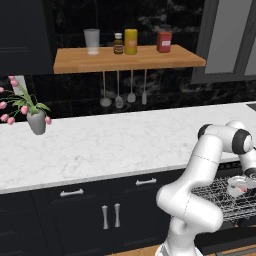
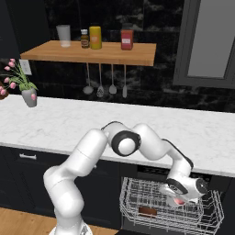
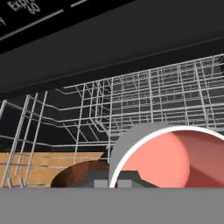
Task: Pick up the cup and bowl from the counter, place them in the dishwasher, and close the dishwasher door.
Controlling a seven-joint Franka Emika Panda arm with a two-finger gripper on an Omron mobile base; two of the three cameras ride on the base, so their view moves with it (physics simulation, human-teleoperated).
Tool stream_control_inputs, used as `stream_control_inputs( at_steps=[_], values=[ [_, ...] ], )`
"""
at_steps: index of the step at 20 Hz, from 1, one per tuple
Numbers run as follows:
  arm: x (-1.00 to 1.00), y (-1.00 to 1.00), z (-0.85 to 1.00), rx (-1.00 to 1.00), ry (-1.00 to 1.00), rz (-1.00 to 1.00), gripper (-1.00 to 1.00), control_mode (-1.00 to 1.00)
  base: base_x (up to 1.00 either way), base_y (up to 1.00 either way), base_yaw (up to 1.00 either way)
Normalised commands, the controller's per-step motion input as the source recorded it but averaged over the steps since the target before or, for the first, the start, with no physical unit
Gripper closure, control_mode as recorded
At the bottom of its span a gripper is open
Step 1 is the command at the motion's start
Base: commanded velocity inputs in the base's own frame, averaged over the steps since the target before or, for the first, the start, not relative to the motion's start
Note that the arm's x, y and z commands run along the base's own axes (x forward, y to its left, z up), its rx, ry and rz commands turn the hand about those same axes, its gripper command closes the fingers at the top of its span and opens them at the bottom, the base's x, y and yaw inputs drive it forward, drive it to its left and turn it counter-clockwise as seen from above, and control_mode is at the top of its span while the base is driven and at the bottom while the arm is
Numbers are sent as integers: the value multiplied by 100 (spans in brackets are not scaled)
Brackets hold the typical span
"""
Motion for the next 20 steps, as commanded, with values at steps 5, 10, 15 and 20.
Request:
stream_control_inputs(
  at_steps=[5,10,15,20],
  values=[
    [-87,2,4,0,-21,1,100,-100,0,0,0],
    [2,0,-22,0,-14,0,100,-100,0,0,0],
    [29,0,-70,0,0,0,100,-100,0,0,0],
    [29,0,-12,0,0,0,100,-100,0,0,0]
  ],
)
